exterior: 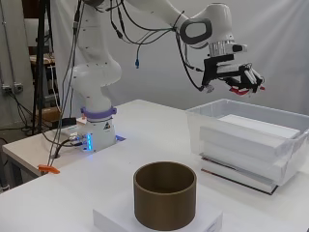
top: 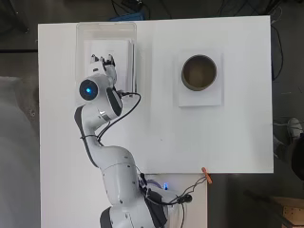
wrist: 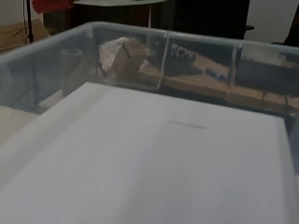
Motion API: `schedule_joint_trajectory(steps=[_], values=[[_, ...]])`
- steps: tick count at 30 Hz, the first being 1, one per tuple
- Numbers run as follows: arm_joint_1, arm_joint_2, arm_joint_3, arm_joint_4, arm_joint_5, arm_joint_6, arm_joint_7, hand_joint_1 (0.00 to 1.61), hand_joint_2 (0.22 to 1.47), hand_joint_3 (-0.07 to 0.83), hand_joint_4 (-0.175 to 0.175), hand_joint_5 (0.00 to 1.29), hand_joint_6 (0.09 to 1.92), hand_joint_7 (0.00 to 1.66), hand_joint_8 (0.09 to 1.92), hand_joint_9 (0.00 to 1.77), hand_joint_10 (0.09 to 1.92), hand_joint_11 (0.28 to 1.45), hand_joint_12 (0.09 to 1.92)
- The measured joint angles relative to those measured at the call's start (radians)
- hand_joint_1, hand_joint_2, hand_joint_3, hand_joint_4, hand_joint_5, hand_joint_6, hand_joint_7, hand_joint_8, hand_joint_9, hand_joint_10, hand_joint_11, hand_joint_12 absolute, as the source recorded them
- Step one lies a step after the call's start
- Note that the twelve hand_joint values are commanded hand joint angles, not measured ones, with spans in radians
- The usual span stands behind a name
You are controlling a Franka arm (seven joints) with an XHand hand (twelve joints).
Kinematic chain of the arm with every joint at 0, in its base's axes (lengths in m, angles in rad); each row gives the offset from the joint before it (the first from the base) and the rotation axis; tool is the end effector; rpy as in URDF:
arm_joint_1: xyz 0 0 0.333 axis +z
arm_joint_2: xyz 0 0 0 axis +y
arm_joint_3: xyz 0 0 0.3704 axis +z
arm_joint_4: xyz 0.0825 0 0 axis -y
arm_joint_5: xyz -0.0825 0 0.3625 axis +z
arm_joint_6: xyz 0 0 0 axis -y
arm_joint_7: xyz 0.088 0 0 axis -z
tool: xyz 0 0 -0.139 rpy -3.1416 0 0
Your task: Teleoperate dual arm-hand system to remove items from a box
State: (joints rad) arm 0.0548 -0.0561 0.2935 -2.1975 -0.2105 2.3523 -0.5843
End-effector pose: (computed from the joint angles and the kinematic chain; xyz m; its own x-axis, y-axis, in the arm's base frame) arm 0.4975 0.1745 0.4631 0.4757 0.8779 0.0542 0.8408 -0.4720 0.2653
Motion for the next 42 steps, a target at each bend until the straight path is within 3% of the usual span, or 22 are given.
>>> schedule_joint_trajectory(steps=[7,15,20,25,30,36,42], values=[[-0.020,-0.275,-0.257,-0.206,0.128,0.165,-0.290,1.00,1.12,-0.001,0.175,0.96,1.02,1.30,1.87,1.53,1.89,1.11,1.75],[-0.132,-0.479,-0.554,-0.329,-0.047,0.191,-0.211,1.01,1.13,0.000,0.175,0.95,1.02,1.31,1.87,1.56,1.90,1.19,1.78],[-0.170,-0.348,-0.689,-0.271,-0.168,0.146,-0.024,1.01,1.12,0.000,0.175,0.96,1.01,1.33,1.92,1.59,1.92,1.20,1.78],[-0.140,-0.116,-0.822,-0.211,-0.130,0.121,-0.081,1.01,1.12,-0.001,0.175,0.97,0.98,1.36,1.92,1.61,1.92,1.21,1.78],[0.281,0.009,-1.137,-0.185,0.049,0.119,-0.177,1.01,1.12,0.001,0.175,0.96,1.00,1.35,1.92,1.61,1.92,1.19,1.77],[0.888,0.027,-1.381,-0.138,0.035,0.114,-0.168,1.00,1.12,0.001,0.175,0.96,1.01,1.34,1.92,1.61,1.92,1.18,1.78],[0.944,0.064,-1.400,-0.079,0.023,0.111,-0.163,1.01,1.12,0.000,0.175,0.96,1.00,1.34,1.88,1.60,1.92,1.16,1.79]])
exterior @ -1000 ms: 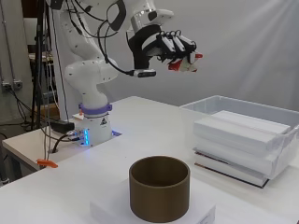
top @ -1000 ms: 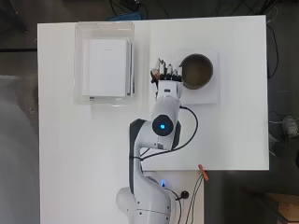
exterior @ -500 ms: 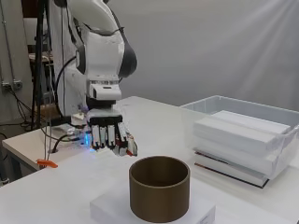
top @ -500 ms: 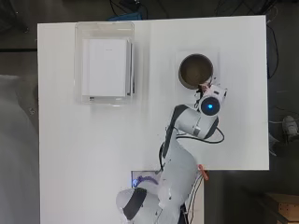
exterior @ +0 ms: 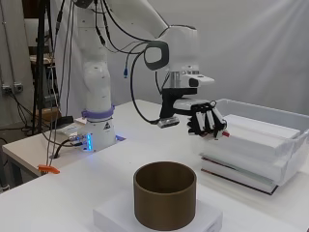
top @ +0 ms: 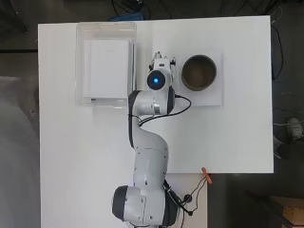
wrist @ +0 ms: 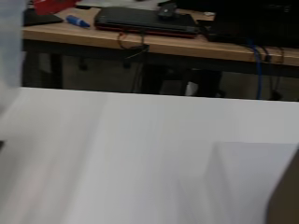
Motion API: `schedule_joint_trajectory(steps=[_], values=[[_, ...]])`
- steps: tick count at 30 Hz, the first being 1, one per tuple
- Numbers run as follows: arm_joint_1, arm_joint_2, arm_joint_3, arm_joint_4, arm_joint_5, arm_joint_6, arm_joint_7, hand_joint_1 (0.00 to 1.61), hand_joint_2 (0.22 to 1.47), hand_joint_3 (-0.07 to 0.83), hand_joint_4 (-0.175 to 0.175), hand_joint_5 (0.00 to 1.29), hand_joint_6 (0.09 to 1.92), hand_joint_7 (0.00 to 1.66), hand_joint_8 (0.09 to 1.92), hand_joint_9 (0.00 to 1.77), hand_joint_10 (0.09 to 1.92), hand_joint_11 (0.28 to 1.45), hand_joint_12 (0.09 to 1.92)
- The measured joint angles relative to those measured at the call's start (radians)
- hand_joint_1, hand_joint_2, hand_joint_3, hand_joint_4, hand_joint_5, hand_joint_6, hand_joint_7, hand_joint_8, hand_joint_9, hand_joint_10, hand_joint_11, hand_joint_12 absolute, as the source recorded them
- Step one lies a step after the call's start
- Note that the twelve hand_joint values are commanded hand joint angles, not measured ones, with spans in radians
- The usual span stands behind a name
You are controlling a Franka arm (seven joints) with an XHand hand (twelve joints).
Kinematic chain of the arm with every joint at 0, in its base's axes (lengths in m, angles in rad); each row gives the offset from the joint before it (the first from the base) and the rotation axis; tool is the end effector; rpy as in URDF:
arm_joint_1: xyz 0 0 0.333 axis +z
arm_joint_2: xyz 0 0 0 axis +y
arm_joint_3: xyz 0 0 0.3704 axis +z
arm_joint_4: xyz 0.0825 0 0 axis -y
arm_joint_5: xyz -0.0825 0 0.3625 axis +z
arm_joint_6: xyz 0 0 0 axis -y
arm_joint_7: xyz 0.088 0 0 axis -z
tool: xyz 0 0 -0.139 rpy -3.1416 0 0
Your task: Teleoperate dual arm-hand system to remove items from a box
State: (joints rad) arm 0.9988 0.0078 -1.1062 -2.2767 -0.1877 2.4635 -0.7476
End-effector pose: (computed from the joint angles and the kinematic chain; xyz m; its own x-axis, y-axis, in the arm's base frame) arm 0.5213 -0.0592 0.4092 0.7113 0.7025 0.0244 0.6808 -0.6971 0.2250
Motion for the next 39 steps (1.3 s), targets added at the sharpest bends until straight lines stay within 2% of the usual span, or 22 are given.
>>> schedule_joint_trajectory(steps=[6,12,21,22,23,24,25,26,27,30,32,35,36,37,39], values=[[-0.163,0.043,-0.166,0.073,0.002,-0.014,0.002,1.01,1.12,0.000,0.175,0.96,1.00,1.35,1.85,1.60,1.92,1.16,1.79],[-0.216,0.094,-0.112,0.075,0.043,-0.006,-0.029,1.00,1.12,0.000,0.175,0.96,1.01,1.36,1.84,1.60,1.92,1.15,1.78],[-0.297,0.133,-0.056,-0.001,0.082,0.037,-0.079,1.01,1.12,-0.001,0.175,0.97,0.99,1.36,1.80,1.58,1.92,1.13,1.79],[-0.301,0.135,-0.051,-0.009,0.085,0.043,-0.083,0.87,1.09,-0.004,0.093,0.81,0.69,1.22,1.82,1.47,1.92,1.05,1.79],[-0.306,0.137,-0.047,-0.011,0.088,0.048,-0.087,0.73,1.06,-0.005,0.045,0.68,0.41,1.01,1.35,1.19,1.46,0.84,1.36],[-0.314,0.142,-0.040,-0.005,0.096,0.048,-0.095,0.63,1.05,-0.003,0.035,0.61,0.22,0.83,0.83,0.96,0.92,0.67,0.85],[-0.330,0.150,-0.023,0.015,0.114,0.032,-0.116,0.58,1.04,-0.001,0.034,0.58,0.12,0.74,0.45,0.85,0.52,0.57,0.48],[-0.354,0.159,0.000,0.037,0.136,-0.002,-0.142,0.55,1.04,0.000,0.036,0.58,0.09,0.71,0.23,0.81,0.27,0.53,0.25],[-0.384,0.167,0.025,0.061,0.160,-0.051,-0.171,0.54,1.04,0.000,0.037,0.58,0.09,0.69,0.12,0.80,0.14,0.52,0.13],[-0.474,0.184,0.100,0.135,0.227,-0.249,-0.249,0.54,1.05,0.002,0.038,0.58,0.09,0.70,0.09,0.80,0.09,0.50,0.09],[-0.501,0.187,0.130,0.168,0.250,-0.308,-0.278,0.54,1.05,0.002,0.038,0.59,0.09,0.70,0.09,0.80,0.09,0.50,0.09],[-0.508,0.181,0.138,0.178,0.251,-0.324,-0.284,0.54,1.06,0.002,0.045,0.62,0.09,0.71,0.09,0.80,0.09,0.50,0.09],[-0.510,0.171,0.141,0.175,0.241,-0.322,-0.276,0.59,1.07,0.001,0.055,0.72,0.09,0.86,0.09,0.94,0.09,0.58,0.09],[-0.514,0.151,0.149,0.168,0.229,-0.314,-0.267,0.62,1.08,0.000,0.048,0.76,0.09,0.95,0.09,1.04,0.09,0.64,0.09],[-0.531,0.088,0.181,0.124,0.197,-0.248,-0.244,0.63,1.08,-0.002,0.027,0.75,0.09,0.96,0.09,1.04,0.09,0.63,0.09]])
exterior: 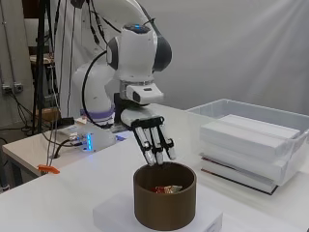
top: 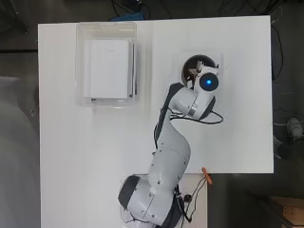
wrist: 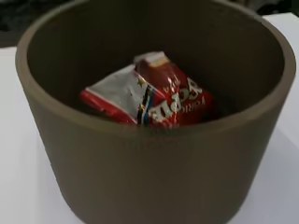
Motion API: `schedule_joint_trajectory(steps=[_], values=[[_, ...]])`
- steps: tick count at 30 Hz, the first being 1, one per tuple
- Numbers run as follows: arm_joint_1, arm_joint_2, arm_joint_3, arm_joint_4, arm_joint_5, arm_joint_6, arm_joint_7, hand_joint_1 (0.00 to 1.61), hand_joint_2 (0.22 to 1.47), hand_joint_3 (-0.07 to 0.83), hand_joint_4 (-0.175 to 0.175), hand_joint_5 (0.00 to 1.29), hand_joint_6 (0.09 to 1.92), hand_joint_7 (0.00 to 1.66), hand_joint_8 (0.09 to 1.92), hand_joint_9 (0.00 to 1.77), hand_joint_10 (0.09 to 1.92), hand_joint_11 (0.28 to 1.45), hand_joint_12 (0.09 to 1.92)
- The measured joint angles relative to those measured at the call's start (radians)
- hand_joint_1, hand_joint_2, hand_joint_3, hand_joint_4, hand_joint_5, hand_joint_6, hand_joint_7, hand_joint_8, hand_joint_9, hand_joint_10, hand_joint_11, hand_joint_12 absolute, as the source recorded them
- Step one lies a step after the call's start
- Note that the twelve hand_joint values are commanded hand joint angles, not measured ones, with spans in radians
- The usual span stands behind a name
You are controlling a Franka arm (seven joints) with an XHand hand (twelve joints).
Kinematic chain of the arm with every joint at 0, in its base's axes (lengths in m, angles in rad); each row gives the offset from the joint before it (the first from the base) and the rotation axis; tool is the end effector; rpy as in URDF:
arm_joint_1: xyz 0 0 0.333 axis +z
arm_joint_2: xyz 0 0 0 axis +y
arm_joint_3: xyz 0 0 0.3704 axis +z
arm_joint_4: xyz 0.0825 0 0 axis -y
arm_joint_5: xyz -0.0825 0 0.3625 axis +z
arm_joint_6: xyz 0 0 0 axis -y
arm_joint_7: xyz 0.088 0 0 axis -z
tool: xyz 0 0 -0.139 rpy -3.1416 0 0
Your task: Teleoperate dual arm-hand system to remove items from a box
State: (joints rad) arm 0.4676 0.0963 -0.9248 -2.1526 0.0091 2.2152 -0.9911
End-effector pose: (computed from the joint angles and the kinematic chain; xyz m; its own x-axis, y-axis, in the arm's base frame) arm 0.4812 -0.2283 0.4088 0.8616 0.5045 -0.0555 0.5068 -0.8610 0.0422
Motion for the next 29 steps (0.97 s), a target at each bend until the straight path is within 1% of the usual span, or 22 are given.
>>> schedule_joint_trajectory(steps=[2,5,7,9,12,14,16,17,20,25,29], values=[[-0.006,-0.050,0.008,-0.027,-0.007,0.065,0.003,0.62,1.08,-0.004,0.014,0.73,0.09,0.91,0.09,0.99,0.09,0.60,0.09],[0.068,-0.040,-0.098,-0.027,0.050,0.074,-0.045,0.61,1.07,-0.005,0.010,0.72,0.09,0.86,0.09,0.92,0.09,0.57,0.09],[0.197,0.004,-0.240,-0.027,0.112,0.067,-0.086,0.60,1.07,-0.003,0.011,0.71,0.09,0.84,0.09,0.90,0.09,0.56,0.09],[0.383,0.041,-0.421,-0.030,0.145,0.067,-0.092,0.59,1.08,-0.001,0.014,0.70,0.09,0.83,0.09,0.90,0.09,0.56,0.09],[0.667,0.007,-0.660,-0.039,0.094,0.065,-0.056,0.59,1.08,0.003,0.016,0.70,0.09,0.82,0.09,0.89,0.09,0.56,0.09],[0.780,-0.038,-0.734,-0.046,0.074,0.053,-0.062,0.59,1.09,0.004,0.015,0.69,0.09,0.82,0.09,0.88,0.09,0.56,0.09],[0.829,-0.052,-0.768,-0.053,0.111,0.044,-0.105,0.60,1.09,0.003,0.012,0.69,0.09,0.81,0.09,0.88,0.09,0.56,0.09],[0.850,-0.039,-0.788,-0.056,0.150,0.039,-0.131,0.61,1.09,0.002,0.010,0.69,0.09,0.81,0.09,0.88,0.09,0.56,0.09],[0.927,0.068,-0.886,-0.063,0.259,0.019,-0.194,0.62,1.08,0.001,0.011,0.69,0.09,0.80,0.09,0.88,0.09,0.55,0.09],[1.136,0.312,-1.111,-0.091,0.433,-0.025,-0.288,0.59,1.09,0.002,0.013,0.69,0.09,0.80,0.09,0.87,0.09,0.55,0.09],[1.234,0.419,-1.197,-0.199,0.524,-0.055,-0.346,0.55,1.09,0.003,0.018,0.70,0.09,0.80,0.09,0.88,0.09,0.56,0.09]])
